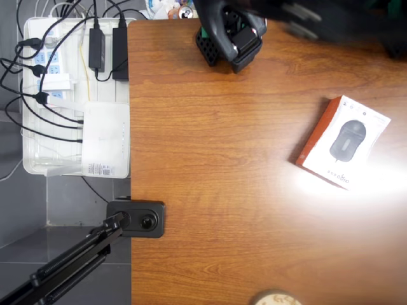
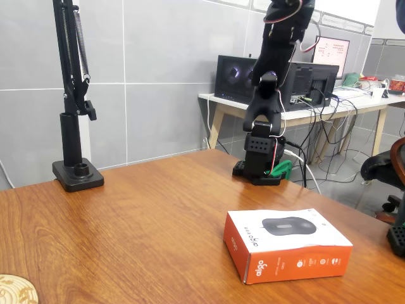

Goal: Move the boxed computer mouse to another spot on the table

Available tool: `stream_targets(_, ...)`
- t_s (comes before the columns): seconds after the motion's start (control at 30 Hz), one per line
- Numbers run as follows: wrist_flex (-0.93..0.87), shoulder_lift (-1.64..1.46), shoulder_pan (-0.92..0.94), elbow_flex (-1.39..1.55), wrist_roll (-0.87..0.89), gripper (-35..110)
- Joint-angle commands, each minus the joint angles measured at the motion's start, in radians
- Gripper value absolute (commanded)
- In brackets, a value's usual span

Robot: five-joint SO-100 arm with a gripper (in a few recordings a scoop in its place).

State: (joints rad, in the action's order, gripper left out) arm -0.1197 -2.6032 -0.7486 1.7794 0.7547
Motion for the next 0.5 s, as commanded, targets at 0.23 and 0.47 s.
stream_targets(0.23, -0.345, 0.071, -0.028, -0.052, -0.115, 62)
stream_targets(0.47, -0.430, 0.210, -0.026, 0.055, -0.278, 103)
